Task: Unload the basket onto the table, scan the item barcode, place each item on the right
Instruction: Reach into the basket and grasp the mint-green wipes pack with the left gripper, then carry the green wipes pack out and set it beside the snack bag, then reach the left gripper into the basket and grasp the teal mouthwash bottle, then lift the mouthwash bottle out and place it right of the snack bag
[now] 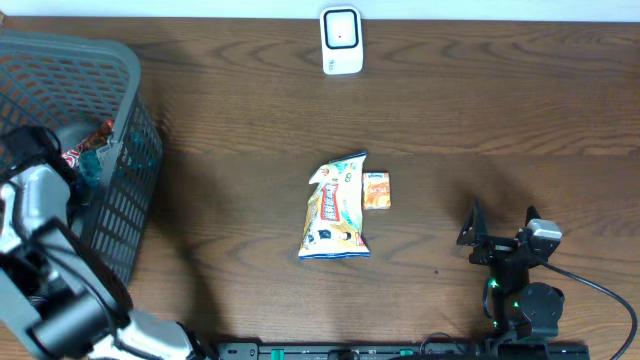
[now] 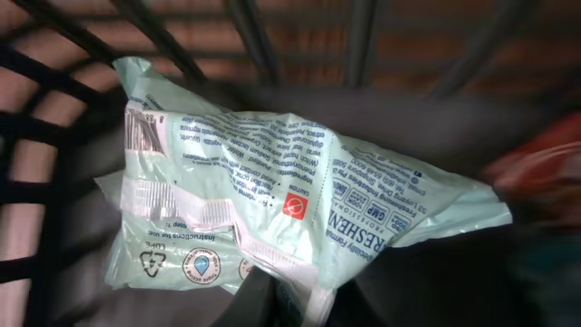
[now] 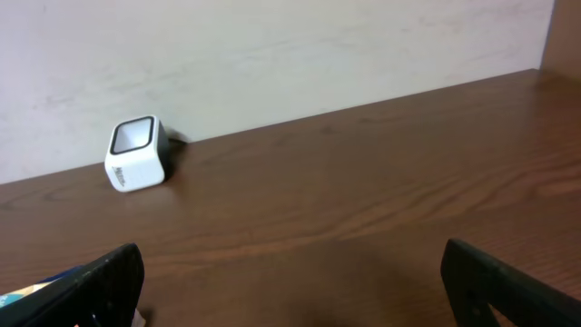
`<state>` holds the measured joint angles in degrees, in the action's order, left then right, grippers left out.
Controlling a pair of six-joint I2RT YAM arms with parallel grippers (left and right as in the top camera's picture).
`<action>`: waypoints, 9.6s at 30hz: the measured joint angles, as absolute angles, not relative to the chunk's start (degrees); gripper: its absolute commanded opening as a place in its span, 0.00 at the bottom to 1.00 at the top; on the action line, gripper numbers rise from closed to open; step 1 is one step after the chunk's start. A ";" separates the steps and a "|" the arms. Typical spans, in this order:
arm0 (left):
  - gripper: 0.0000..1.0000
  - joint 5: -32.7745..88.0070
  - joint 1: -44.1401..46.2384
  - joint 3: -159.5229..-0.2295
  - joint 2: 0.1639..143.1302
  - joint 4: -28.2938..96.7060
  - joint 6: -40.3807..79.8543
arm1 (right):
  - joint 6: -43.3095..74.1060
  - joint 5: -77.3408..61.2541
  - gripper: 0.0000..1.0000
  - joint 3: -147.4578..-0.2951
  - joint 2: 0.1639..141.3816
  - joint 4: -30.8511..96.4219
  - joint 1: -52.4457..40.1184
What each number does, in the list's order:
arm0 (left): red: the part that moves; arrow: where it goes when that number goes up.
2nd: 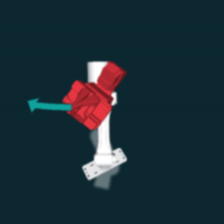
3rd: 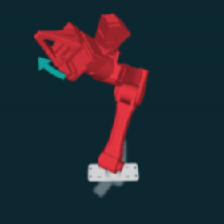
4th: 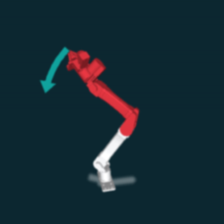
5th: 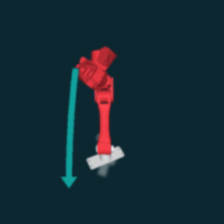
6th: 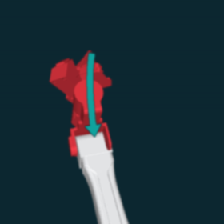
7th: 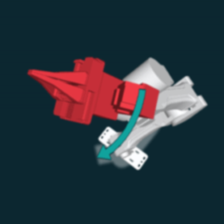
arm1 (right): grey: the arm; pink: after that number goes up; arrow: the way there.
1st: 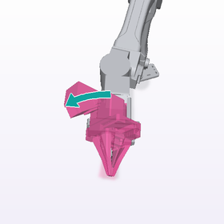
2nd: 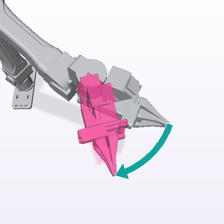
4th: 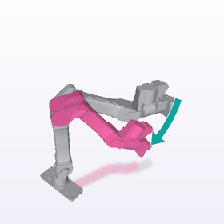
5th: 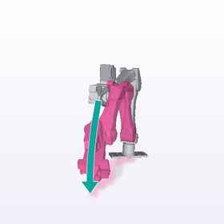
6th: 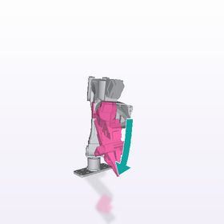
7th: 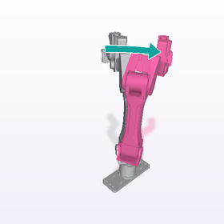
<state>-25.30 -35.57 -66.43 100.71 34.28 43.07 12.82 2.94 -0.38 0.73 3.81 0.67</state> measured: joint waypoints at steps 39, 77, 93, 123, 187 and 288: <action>0.07 26.87 6.61 -66.41 52.51 28.93 33.43 | 12.82 2.94 0.99 -0.38 0.73 3.81 0.67; 0.89 20.38 26.81 -66.48 100.84 36.40 18.55 | 12.82 2.94 0.99 -0.38 0.73 3.81 0.67; 0.98 20.14 26.57 -77.62 65.84 27.99 -0.86 | 12.82 2.94 0.99 -0.38 0.73 3.81 0.67; 0.98 -27.97 -31.14 -77.71 69.69 45.95 49.17 | 12.82 2.94 0.99 -0.38 0.73 3.81 0.67; 0.50 9.23 -34.41 -79.85 113.36 34.52 61.41 | 12.82 2.94 0.99 -0.38 0.73 3.81 0.67; 0.47 25.52 31.86 -77.36 99.42 25.98 56.86 | 12.82 2.94 0.99 -0.38 0.73 3.81 0.67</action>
<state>25.52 31.86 -77.36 99.42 25.98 56.86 12.82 2.94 -0.38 0.73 3.81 0.67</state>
